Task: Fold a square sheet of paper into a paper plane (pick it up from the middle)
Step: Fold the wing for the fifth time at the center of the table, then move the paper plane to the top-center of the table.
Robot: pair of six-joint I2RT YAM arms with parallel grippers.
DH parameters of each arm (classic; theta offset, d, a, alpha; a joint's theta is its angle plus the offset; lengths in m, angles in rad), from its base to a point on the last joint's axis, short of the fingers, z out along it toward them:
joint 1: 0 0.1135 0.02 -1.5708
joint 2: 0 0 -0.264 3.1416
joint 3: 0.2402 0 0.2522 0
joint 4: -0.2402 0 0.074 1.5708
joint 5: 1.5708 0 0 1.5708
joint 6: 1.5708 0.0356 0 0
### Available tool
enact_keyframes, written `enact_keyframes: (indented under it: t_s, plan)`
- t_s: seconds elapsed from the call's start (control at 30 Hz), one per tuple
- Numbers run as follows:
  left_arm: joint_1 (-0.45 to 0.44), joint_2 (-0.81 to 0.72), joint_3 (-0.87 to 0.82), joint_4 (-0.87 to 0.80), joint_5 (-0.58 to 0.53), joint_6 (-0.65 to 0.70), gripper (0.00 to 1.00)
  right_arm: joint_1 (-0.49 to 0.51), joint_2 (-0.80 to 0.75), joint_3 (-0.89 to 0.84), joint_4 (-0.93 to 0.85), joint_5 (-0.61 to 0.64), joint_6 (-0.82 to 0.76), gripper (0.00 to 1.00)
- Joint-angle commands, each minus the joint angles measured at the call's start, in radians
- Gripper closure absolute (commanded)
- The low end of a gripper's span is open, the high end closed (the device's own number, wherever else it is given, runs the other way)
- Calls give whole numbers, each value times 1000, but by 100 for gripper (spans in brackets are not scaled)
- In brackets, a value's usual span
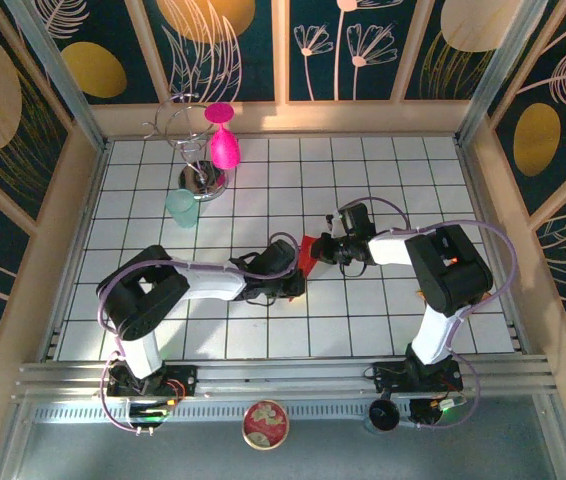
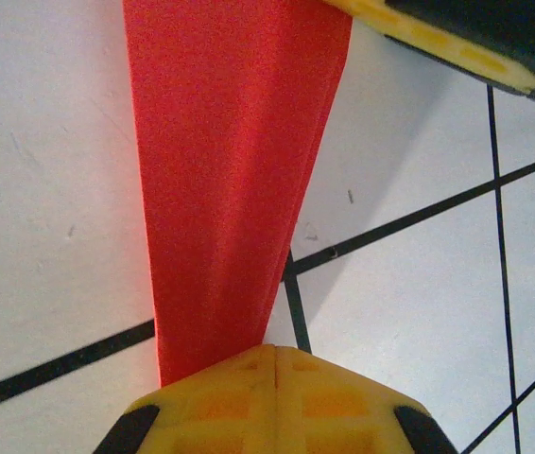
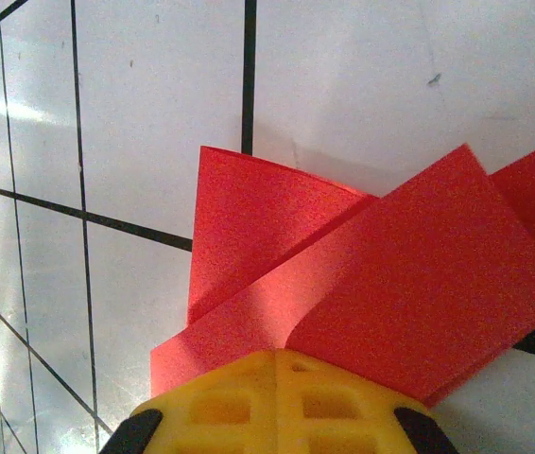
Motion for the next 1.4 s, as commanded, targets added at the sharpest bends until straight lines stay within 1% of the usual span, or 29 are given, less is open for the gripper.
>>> enact_keyframes:
  t_s: [0.0, 0.5, 0.6, 0.7, 0.77, 0.9, 0.93, 1.0, 1.17, 1.23, 1.3, 1.37]
  plan:
    - [-39, -15, -47, -95, 50, -38, 100, -17, 87, -29, -89, 158, 7, 96]
    - [-74, -78, -208, -46, 55, -130, 100, -19, 87, -29, -89, 158, 12, 96]
    - [-73, -136, -232, -46, 46, -139, 100, -16, 72, -28, -87, 140, 1, 96]
    - [-72, -190, -214, -64, 17, -130, 100, -6, 25, -19, -89, 104, -23, 96]
    - [-61, -228, -190, -81, -9, -116, 98, 3, -17, 6, -124, 91, -43, 95]
    - [7, -302, -168, -113, -54, -92, 91, 22, -131, 57, -196, 88, -68, 90]
    - [32, -324, -173, -110, -59, -89, 88, 28, -159, 72, -222, 98, -70, 88]
    - [76, -365, -183, -110, -79, -79, 80, 45, -198, 104, -278, 138, -70, 80]
    - [165, -422, -177, -134, -142, -45, 57, 103, -238, 169, -415, 331, -25, 57]
    - [196, -434, -185, -128, -158, -44, 50, 158, -235, 188, -455, 423, 12, 49]
    - [219, -444, -198, -114, -173, -40, 43, 197, -228, 202, -476, 490, 61, 42]
    - [240, -451, -219, -101, -194, -42, 34, 235, -206, 220, -501, 556, 128, 39]
